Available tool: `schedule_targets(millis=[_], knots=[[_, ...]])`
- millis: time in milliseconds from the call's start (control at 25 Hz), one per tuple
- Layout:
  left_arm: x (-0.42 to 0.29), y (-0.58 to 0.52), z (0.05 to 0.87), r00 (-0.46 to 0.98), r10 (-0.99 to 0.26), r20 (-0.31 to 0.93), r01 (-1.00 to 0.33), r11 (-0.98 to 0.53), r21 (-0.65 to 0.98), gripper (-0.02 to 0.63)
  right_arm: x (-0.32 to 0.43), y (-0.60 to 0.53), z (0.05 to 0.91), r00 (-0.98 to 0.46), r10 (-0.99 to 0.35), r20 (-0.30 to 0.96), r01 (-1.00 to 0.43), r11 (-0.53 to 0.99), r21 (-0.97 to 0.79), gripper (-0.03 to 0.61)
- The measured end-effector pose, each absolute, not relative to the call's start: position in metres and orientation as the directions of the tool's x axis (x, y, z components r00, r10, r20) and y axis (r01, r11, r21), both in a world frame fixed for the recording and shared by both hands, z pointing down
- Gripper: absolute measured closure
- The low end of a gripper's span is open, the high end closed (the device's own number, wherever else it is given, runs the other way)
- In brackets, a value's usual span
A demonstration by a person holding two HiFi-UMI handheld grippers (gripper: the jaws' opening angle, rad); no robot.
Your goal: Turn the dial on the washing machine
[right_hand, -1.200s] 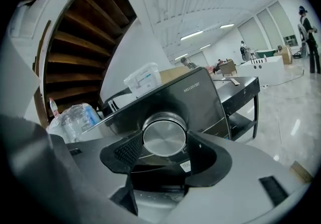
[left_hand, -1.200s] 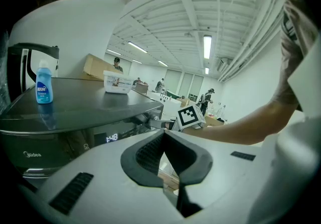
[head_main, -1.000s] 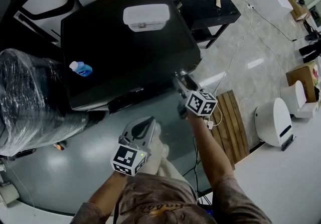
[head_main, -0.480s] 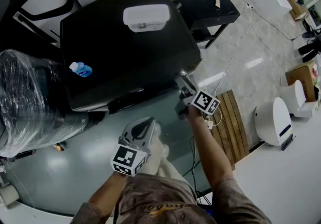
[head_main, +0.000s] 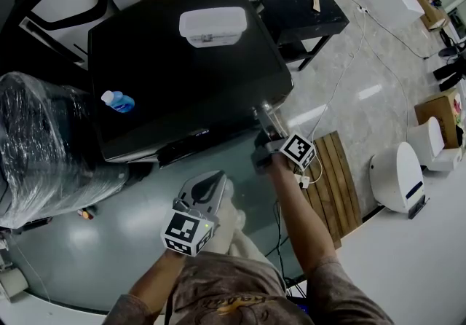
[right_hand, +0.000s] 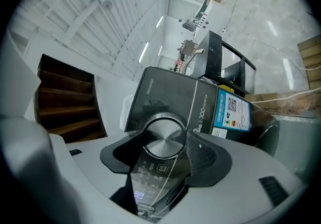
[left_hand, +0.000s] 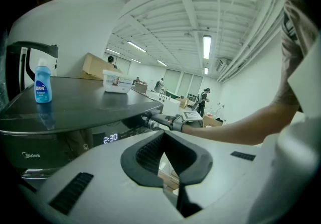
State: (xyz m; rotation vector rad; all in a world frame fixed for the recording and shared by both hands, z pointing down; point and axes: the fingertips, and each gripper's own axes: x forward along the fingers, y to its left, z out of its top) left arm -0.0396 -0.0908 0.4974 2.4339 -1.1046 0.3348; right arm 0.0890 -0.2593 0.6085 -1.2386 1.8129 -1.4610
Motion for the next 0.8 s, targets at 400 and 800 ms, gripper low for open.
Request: schedule_targets(millis=[400, 800], knots=[[-0.036, -0.091, 0.498, 0.659, -0.643, 0.390, -0.751, -0.589, 0.298, 0.614, 0.088, -0.259, 0.610, -0.458, -0.872, 0.173, -0.315, -0.022, -0.949, 0.307], [-0.033, -0.095, 0.489, 0.671, -0.636, 0.381, -0.741, -0.602, 0.299, 0.614, 0.095, -0.254, 0.590, -0.455, -0.868, 0.198, -0.416, 0.010, -0.909, 0.307]])
